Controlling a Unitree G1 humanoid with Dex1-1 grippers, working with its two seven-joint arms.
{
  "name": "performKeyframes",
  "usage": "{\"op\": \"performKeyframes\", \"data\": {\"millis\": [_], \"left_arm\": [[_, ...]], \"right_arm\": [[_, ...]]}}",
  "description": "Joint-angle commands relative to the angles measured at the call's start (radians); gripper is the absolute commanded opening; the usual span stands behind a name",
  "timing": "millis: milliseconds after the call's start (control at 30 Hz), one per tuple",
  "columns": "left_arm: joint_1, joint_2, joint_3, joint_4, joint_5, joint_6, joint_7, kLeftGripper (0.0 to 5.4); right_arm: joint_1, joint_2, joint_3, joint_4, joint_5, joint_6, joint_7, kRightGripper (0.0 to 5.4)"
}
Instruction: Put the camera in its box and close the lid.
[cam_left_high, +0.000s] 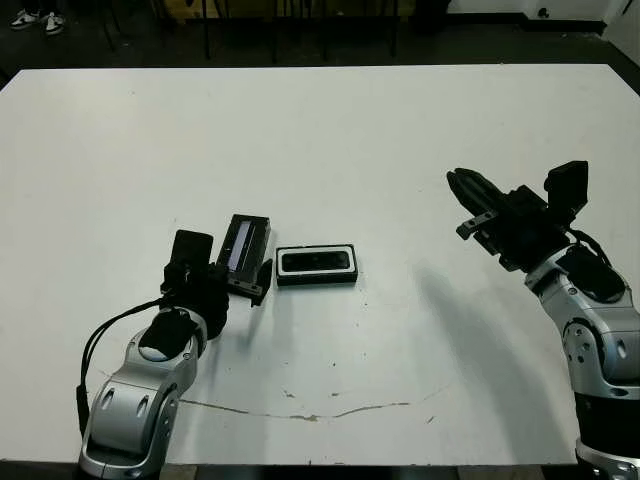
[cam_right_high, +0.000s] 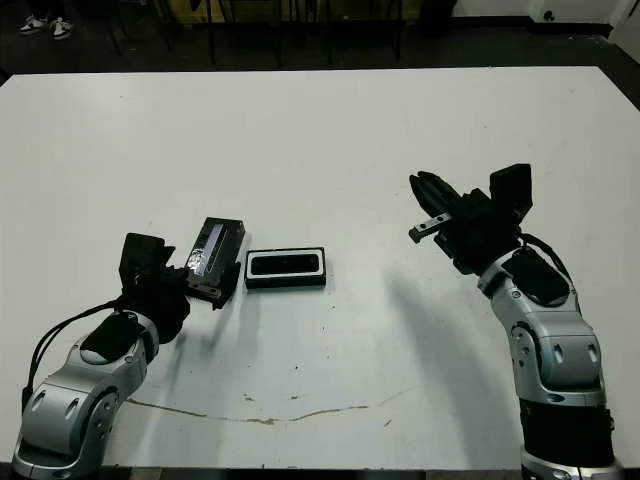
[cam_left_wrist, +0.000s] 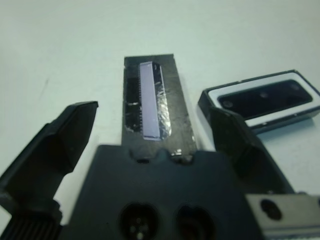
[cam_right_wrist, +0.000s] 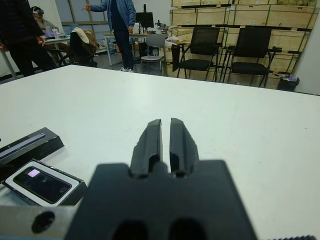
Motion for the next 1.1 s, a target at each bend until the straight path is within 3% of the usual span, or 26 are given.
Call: {"op": "performKeyframes", "data": {"millis": [33, 600, 700, 1100], "left_arm": [[0.005, 0.004, 0.005, 0.035, 0.001, 0.015, 0.005, 5.39], [-0.008, -0.022, 0.023, 0.086, -0.005, 0.013, 0.031, 5.31], [-0.012, -0.011, 0.026, 0.1, -0.014, 0.003, 0.015, 4.97], [-0.054, 0.188, -0.07, 0.137, 0.001, -0.095, -0.178, 2.79]], "right_arm": [[0.012, -0.013, -0.008, 0.005, 0.003, 0.019, 0.002, 0.0], [0.007, -0.013, -0.015, 0.002, 0.008, 0.025, 0.002, 0.0], [0.008, -0.015, -0.011, -0.001, -0.001, 0.019, 0.0, 0.0], [0.006, -0.015, -0.007, -0.005, -0.011, 0.017, -0.004, 0.0]]}}
